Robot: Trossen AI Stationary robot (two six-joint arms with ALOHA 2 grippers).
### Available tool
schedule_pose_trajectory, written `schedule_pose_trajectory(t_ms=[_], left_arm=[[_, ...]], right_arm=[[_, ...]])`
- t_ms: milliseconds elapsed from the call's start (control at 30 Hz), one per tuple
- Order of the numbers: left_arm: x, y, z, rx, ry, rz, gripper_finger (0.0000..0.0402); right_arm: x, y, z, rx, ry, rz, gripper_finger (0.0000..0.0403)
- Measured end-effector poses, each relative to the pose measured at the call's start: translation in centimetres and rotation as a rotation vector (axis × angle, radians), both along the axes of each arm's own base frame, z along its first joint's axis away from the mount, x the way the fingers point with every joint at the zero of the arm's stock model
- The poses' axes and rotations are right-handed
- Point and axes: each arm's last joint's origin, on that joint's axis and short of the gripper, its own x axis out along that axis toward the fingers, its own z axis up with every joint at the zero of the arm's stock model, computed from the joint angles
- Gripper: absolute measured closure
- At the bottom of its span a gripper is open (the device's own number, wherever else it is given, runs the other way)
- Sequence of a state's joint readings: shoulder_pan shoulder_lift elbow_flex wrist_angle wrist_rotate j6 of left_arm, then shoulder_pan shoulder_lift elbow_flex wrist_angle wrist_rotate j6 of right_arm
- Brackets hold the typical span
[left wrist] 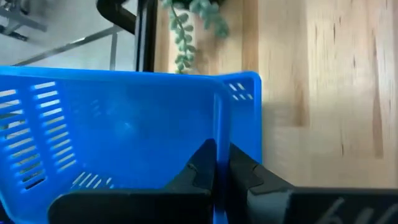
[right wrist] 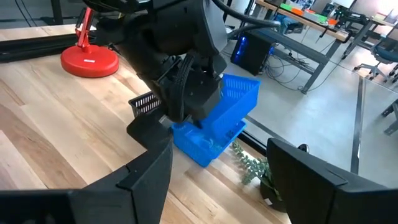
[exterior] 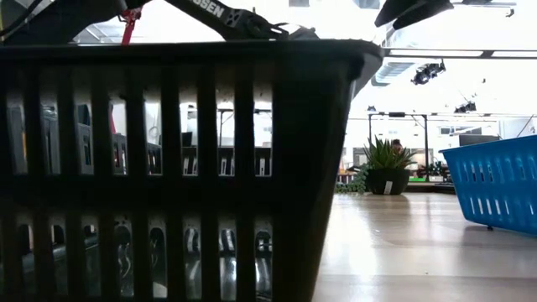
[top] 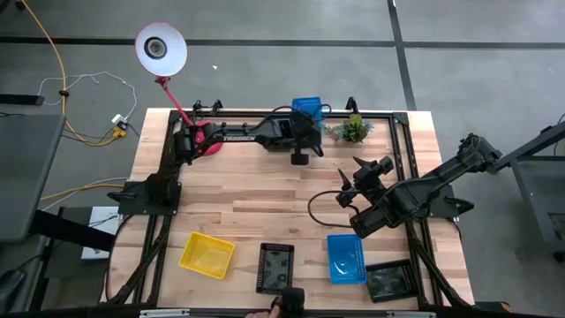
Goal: Stack baskets by color
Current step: Stack the middle blue bin on the top blue bin
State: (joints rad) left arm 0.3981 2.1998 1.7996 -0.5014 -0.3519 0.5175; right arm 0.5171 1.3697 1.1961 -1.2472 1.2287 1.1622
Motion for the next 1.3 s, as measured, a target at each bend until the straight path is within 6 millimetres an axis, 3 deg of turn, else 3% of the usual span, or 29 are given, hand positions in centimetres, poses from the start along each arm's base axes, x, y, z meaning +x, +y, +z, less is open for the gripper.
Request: schedule_pose_trajectory(t_ms=[300, 667, 833, 1000, 1133, 1300], left_arm=[[0.3, -0.7, 0.0, 0.01, -0.006, -0.001, 0.0375], [0.4, -0.8, 0.5, 0.031, 0.002, 0.012, 0.0241], [0.5, -0.8, 2.9, 0.04, 0.017, 0.015, 0.0202], [0.3, -1.2, 6.3, 0.003, 0.013, 0.038, 0.0194], [0.0, -1.4, 7.8, -0.104, -0.052, 0.094, 0.0195], [-0.6, -1.7, 8.9, -0.373, -0.181, 0.077, 0.0195]], right_arm=[[0.0, 0.0, 0.0, 0.003, -0.002, 0.0, 0.0153], [0.0, 0.0, 0.0, 0.002, -0.001, 0.001, 0.0153], [0.0, 0.0, 0.0, 0.002, -0.001, 0.001, 0.0153], [0.0, 0.0, 0.0, 0.003, -0.002, 0.0, 0.0153], [0.0, 0.0, 0.0, 0.012, -0.006, -0.002, 0.0153], [0.0, 0.0, -0.1, 0.029, 0.003, 0.001, 0.0153]])
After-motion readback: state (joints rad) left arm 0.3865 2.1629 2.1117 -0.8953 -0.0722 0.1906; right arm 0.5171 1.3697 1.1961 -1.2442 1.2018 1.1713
